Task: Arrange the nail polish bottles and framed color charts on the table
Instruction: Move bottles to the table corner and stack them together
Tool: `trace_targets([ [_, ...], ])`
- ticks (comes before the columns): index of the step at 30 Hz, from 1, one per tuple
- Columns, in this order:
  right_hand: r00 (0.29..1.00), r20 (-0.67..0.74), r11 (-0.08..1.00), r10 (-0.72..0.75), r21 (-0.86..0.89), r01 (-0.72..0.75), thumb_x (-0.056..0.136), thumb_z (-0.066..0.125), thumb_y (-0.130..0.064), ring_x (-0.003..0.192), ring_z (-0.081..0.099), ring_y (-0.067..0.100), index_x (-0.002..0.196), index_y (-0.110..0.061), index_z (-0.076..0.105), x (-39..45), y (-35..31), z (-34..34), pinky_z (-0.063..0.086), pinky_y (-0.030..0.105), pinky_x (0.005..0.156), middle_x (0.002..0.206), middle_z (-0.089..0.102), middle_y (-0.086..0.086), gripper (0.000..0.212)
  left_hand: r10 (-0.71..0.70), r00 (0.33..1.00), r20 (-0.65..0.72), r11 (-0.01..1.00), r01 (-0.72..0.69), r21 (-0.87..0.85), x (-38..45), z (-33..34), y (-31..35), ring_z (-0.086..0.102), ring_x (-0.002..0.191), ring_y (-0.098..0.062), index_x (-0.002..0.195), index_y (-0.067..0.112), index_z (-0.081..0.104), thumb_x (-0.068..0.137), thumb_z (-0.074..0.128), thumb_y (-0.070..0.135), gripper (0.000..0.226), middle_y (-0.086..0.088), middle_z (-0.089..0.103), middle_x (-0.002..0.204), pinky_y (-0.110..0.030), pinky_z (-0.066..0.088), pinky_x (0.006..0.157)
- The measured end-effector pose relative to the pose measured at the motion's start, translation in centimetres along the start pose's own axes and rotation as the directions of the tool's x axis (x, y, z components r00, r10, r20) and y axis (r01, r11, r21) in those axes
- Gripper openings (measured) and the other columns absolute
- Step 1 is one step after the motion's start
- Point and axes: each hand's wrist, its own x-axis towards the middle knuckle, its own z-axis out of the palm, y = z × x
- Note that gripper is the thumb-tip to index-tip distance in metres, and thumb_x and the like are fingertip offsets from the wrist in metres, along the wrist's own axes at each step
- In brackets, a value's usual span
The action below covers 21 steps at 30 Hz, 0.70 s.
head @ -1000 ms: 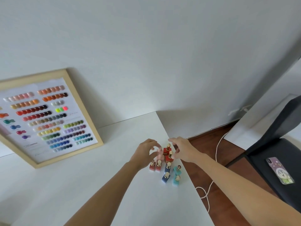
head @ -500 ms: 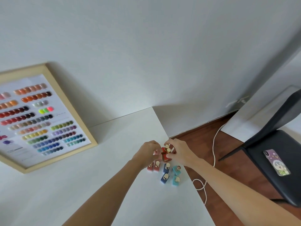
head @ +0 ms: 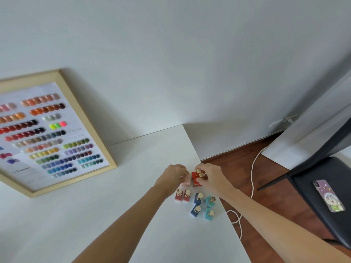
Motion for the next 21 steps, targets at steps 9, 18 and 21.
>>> trace_targets([
  [9,1.0,0.009,1.0,-0.02,-0.004,0.02,0.084,0.069,-0.015,0.089,0.06,0.014,0.102,-0.014,0.065,3.9,-0.7,-0.1,0.042,0.012,0.072,0.097,0.065,0.006,0.018,-0.046,0.995,-0.09,0.999,0.045,-0.015,1.5,-2.8,-2.7,0.063,0.087,-0.023,0.101,0.006,0.074,0.088,0.06,0.001,0.019,-0.007,0.069,0.096,-0.024,0.046,0.078],
  [18,0.997,0.022,0.997,-0.078,-0.02,0.078,0.084,0.069,-0.014,0.084,0.06,0.015,0.101,-0.013,0.064,7.3,-0.6,-0.5,0.051,0.024,0.074,0.093,0.065,0.005,0.018,-0.072,0.989,-0.129,0.997,0.067,-0.047,3.1,-3.7,-4.5,0.06,0.083,-0.02,0.099,0.007,0.074,0.088,0.06,0.001,0.018,-0.004,0.068,0.094,-0.018,0.04,0.072],
  [21,0.995,0.007,0.994,-0.103,-0.023,0.103,0.08,0.069,-0.007,0.075,0.056,0.015,0.098,-0.01,0.066,9.5,-0.9,-1.2,0.044,0.022,0.069,0.089,0.066,0.009,0.018,-0.091,0.979,-0.182,0.995,0.082,-0.055,4.2,-4.7,-5.3,0.053,0.075,-0.016,0.092,0.007,0.073,0.088,0.061,0.001,0.014,0.002,0.06,0.084,-0.015,0.033,0.068],
])
